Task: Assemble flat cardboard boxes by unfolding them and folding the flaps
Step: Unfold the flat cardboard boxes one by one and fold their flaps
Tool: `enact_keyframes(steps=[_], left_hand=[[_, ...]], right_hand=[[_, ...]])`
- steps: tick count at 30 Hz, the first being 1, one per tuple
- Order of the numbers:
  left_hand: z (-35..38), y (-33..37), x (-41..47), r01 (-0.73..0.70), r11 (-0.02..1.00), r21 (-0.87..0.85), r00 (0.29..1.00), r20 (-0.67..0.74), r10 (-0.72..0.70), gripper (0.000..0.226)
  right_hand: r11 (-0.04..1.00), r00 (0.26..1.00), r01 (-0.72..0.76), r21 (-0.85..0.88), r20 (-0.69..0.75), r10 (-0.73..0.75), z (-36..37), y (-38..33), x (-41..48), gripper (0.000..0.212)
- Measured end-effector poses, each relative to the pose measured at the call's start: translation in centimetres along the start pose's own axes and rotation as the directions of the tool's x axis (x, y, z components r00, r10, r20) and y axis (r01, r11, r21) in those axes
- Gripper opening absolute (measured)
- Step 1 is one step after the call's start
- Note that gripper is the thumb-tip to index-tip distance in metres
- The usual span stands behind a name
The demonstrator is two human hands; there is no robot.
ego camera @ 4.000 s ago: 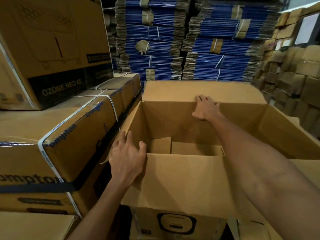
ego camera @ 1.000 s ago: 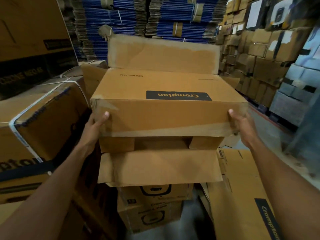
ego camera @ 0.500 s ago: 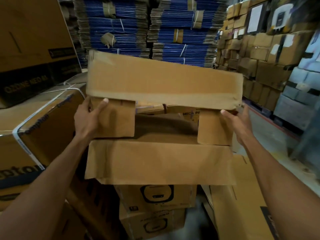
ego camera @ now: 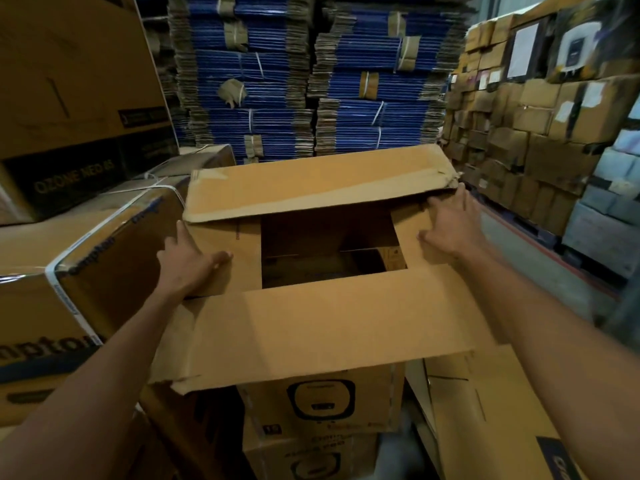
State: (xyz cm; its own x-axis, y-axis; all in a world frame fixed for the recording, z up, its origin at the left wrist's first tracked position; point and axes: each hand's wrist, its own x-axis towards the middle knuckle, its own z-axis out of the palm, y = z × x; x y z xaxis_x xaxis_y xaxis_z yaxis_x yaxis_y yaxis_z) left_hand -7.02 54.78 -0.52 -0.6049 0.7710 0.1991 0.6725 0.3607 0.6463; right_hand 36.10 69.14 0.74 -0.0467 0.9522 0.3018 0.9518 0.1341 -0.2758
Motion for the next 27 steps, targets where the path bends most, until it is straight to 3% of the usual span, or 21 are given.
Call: enact_keyframes(steps=[3, 7, 9, 13, 16, 21, 24, 27], left_hand=[[0.3, 0.5, -0.4, -0.068, 0.997, 0.035, 0.997, -0.030, 0.069, 0.110], [0.6, 0.9, -0.7, -0.130, 0.983, 0.132, 0.990, -0.038, 0.136, 0.089], [0.8, 1.2, -0.5, -0.147, 0.955, 0.257, 0.987, -0.030, 0.160, 0.085], [1.4, 2.1, -0.1, -0.195, 0.898, 0.393, 0.969, -0.064, 0.239, 0.078], [1.0, 3.8, 0.1, -0.201, 0.908, 0.367, 0.951, -0.150, 0.272, 0.074], [-2.1, 7.2, 2.4, -0.303, 0.895, 0.326, 0.865, -0.301, 0.402, 0.076], [-3.6, 9.2, 5.2, -0.364, 0.854, 0.372, 0.844, -0.257, 0.472, 0.084], [-3.6, 10.3, 7.9, -0.374, 0.808, 0.454, 0.879, -0.103, 0.465, 0.089]], right_hand=[[0.978, 0.982, 0.181, -0.104, -0.040, -0.186, 1.0, -2.6, -2.0, 0.053], [0.862, 0.886, 0.409, 0.299, 0.095, -0.453, 1.0, -8.1, -8.2, 0.050], [0.831, 0.817, 0.485, 0.272, 0.197, -0.542, 1.5, -10.0, -10.4, 0.062], [0.814, 0.793, 0.571, 0.103, 0.185, -0.580, 3.2, -10.9, -11.3, 0.073], [0.793, 0.787, 0.609, 0.021, 0.108, -0.608, 4.1, -10.4, -11.2, 0.065], [0.785, 0.783, 0.618, 0.028, 0.068, -0.619, 4.9, -10.0, -11.7, 0.073], [0.783, 0.782, 0.621, 0.008, 0.047, -0.621, 5.3, -10.0, -11.7, 0.080], [0.777, 0.777, 0.629, 0.010, 0.019, -0.629, 5.3, -10.0, -11.6, 0.080]])
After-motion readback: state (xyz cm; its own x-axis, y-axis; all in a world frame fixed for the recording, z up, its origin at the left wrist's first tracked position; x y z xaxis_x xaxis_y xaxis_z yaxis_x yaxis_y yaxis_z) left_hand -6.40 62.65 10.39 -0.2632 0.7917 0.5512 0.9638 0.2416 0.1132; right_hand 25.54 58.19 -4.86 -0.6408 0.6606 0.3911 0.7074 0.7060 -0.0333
